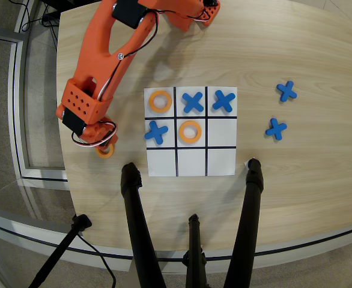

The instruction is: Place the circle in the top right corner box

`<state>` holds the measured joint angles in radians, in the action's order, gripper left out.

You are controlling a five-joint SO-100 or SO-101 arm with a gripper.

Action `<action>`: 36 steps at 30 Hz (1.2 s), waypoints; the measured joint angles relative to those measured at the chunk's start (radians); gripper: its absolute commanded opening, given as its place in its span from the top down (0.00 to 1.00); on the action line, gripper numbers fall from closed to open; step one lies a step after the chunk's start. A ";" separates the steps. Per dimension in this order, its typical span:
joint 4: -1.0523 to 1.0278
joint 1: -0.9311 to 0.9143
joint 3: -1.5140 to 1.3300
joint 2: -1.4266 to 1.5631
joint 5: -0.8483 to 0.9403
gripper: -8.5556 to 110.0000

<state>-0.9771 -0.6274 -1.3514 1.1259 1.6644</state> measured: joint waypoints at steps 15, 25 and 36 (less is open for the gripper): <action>0.000 -0.018 0.006 -0.054 0.003 0.80; 0.018 -0.017 -0.002 -0.061 0.006 0.80; -0.003 -0.040 -0.049 -0.055 0.006 0.80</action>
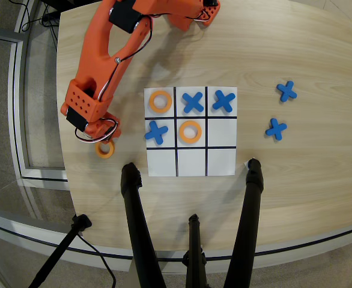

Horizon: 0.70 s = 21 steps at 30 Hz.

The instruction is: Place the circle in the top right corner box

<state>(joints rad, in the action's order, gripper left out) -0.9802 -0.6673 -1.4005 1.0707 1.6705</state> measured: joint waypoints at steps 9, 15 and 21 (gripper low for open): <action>-0.238 -0.078 -0.075 0.087 0.071 0.80; -0.302 -0.109 -0.107 0.114 0.103 0.82; -0.270 -0.106 -0.138 0.115 0.104 0.91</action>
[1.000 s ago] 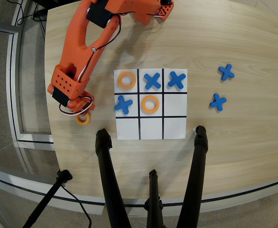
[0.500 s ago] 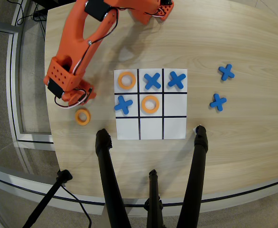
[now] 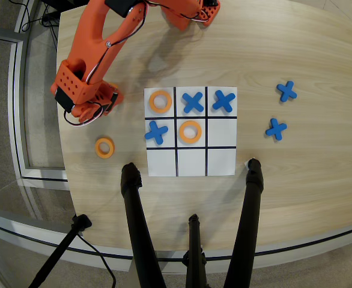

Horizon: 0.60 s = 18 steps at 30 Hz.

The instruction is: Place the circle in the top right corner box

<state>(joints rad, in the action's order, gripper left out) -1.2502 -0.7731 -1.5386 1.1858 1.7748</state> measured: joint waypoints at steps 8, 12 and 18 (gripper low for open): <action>0.032 0.003 -0.040 0.023 0.000 0.93; 0.029 0.014 -0.054 0.077 0.000 0.93; 0.005 0.132 -0.086 0.334 -0.052 0.93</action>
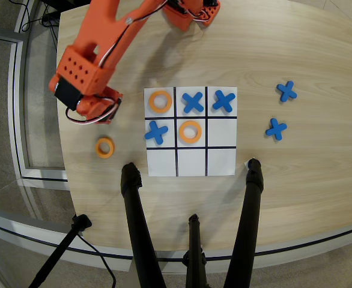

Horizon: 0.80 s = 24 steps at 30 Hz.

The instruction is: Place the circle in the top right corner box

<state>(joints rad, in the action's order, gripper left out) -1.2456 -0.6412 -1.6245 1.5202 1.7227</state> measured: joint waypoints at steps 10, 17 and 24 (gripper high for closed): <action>0.198 0.419 -0.302 0.310 -0.192 0.93; 0.399 0.545 -0.314 0.172 -0.261 0.93; 0.410 0.540 0.003 -0.175 -0.305 0.93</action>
<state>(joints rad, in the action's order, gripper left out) -0.8360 -0.1012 -1.6214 1.3453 1.4174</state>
